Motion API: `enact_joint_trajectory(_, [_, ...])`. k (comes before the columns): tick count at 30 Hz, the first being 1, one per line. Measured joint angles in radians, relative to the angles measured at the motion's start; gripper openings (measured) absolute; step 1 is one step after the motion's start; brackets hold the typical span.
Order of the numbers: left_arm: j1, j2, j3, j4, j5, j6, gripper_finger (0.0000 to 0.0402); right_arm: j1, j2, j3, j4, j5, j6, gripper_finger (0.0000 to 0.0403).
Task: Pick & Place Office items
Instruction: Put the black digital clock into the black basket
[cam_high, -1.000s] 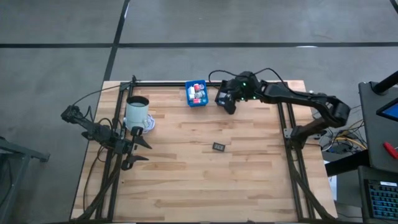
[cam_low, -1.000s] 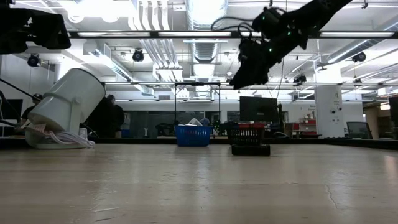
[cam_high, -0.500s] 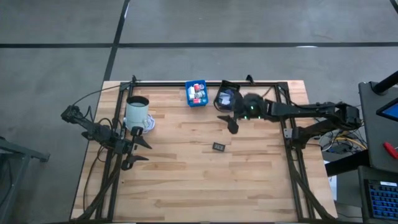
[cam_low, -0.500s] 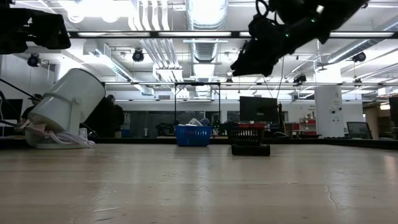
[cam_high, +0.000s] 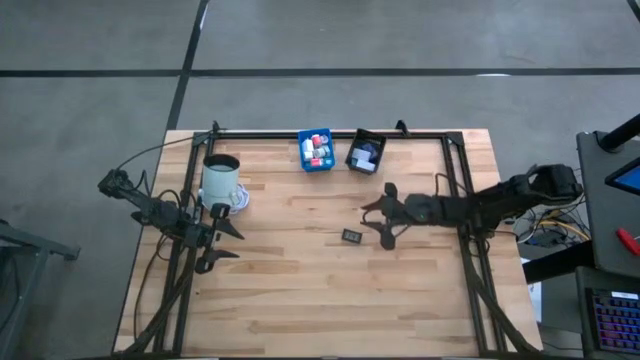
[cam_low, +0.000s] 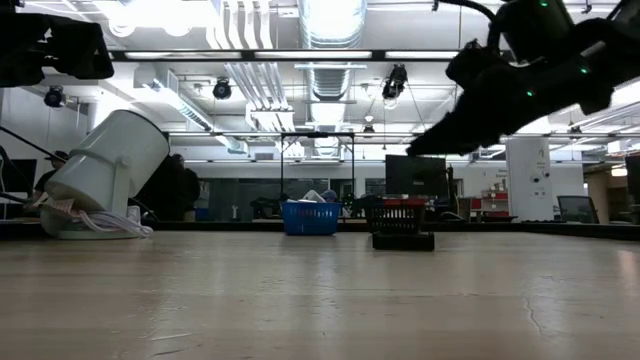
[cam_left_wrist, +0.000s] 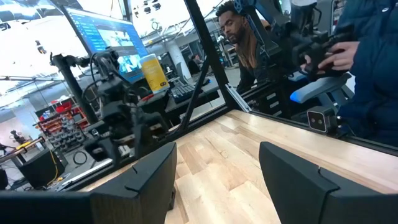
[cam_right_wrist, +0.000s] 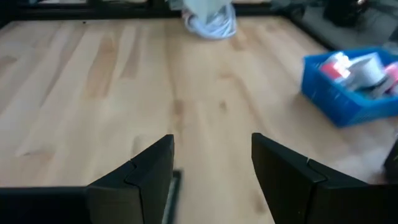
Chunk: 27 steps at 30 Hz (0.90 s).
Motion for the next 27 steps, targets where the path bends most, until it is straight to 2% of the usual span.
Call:
enact_joint_trajectory(5, [0.000, 0.000, 0.000, 0.000, 0.000, 0.000, 0.0234, 0.052, 0.003, -0.029, 0.007, 0.057, 0.117, 0.0210])
enact_joint_trajectory(10, [0.000, 0.000, 0.000, 0.000, 0.000, 0.000, 0.0234, 0.092, 0.035, -0.040, 0.060, 0.103, 0.116, 0.0210])
enact_joint_trajectory(19, [0.000, 0.000, 0.000, 0.000, 0.000, 0.000, 0.0234, 0.104, 0.237, 0.001, 0.183, 0.099, 0.115, 0.0210])
enact_joint_trajectory(27, [0.000, 0.000, 0.000, 0.001, 0.000, 0.000, 0.0234, 0.150, 0.346, 0.031, 0.182, 0.087, 0.118, 0.0210])
